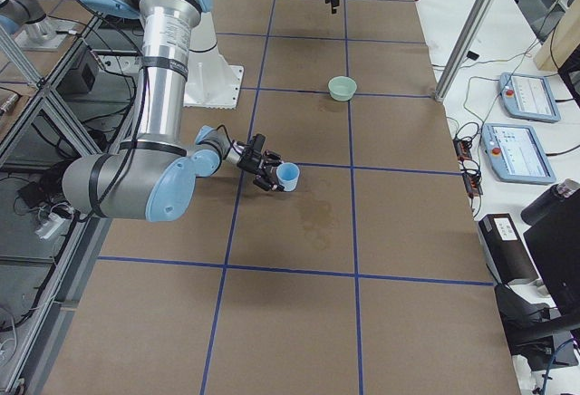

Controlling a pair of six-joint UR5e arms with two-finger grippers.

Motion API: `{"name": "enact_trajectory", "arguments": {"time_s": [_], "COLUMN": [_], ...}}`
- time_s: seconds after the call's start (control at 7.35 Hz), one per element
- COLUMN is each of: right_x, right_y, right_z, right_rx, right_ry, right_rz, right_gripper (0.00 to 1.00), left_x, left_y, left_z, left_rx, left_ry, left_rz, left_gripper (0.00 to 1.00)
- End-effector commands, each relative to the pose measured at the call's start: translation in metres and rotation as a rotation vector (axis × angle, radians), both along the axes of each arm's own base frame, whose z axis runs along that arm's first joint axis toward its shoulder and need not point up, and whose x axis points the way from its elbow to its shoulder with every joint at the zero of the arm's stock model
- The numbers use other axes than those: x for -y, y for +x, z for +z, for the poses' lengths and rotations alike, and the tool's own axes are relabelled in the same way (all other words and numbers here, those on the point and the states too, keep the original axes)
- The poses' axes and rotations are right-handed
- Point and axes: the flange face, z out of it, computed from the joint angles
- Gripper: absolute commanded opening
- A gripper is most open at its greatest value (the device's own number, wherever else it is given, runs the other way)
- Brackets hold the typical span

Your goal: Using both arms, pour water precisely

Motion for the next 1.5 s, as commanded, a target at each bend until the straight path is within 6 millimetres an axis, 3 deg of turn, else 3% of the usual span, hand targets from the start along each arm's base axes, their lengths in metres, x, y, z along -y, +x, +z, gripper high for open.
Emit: {"name": "enact_trajectory", "arguments": {"time_s": [0.0, 1.09, 1.22, 1.36], "right_x": [0.002, 0.015, 0.016, 0.019], "right_y": [-0.007, -0.007, -0.008, -0.006], "right_z": [0.001, 0.01, 0.005, 0.003], "right_rx": [0.003, -0.006, 0.043, 0.064], "right_ry": [-0.006, -0.036, -0.036, -0.033], "right_rz": [0.004, 0.029, 0.029, 0.031], "right_gripper": [0.99, 0.96, 0.81, 0.38], "left_x": [0.0, 0.001, 0.001, 0.001], "left_y": [0.0, 0.001, 0.001, 0.0], "left_z": [0.0, 0.002, 0.002, 0.001], "left_rx": [0.0, 0.002, 0.002, 0.002], "left_ry": [0.0, -0.003, -0.003, -0.003], "left_rz": [0.0, 0.0, 0.0, -0.001], "left_gripper": [1.0, 1.0, 1.0, 1.0]}}
